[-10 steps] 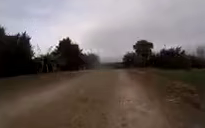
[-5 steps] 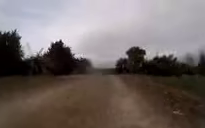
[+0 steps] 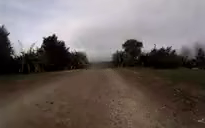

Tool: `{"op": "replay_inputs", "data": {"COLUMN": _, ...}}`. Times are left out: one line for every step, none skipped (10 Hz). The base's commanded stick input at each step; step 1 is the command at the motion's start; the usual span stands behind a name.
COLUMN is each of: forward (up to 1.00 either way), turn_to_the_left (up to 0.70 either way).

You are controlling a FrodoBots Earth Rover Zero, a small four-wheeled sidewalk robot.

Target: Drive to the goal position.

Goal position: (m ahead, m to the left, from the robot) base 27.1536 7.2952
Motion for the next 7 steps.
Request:
{"op": "replay_inputs", "data": {"forward": 0.84, "turn_to_the_left": -0.34}}
{"op": "replay_inputs", "data": {"forward": 0.84, "turn_to_the_left": -0.34}}
{"op": "replay_inputs", "data": {"forward": 0.85, "turn_to_the_left": 0.00}}
{"op": "replay_inputs", "data": {"forward": 0.85, "turn_to_the_left": 0.00}}
{"op": "replay_inputs", "data": {"forward": 0.85, "turn_to_the_left": 0.00}}
{"op": "replay_inputs", "data": {"forward": 0.85, "turn_to_the_left": 0.00}}
{"op": "replay_inputs", "data": {"forward": 0.85, "turn_to_the_left": 0.00}}
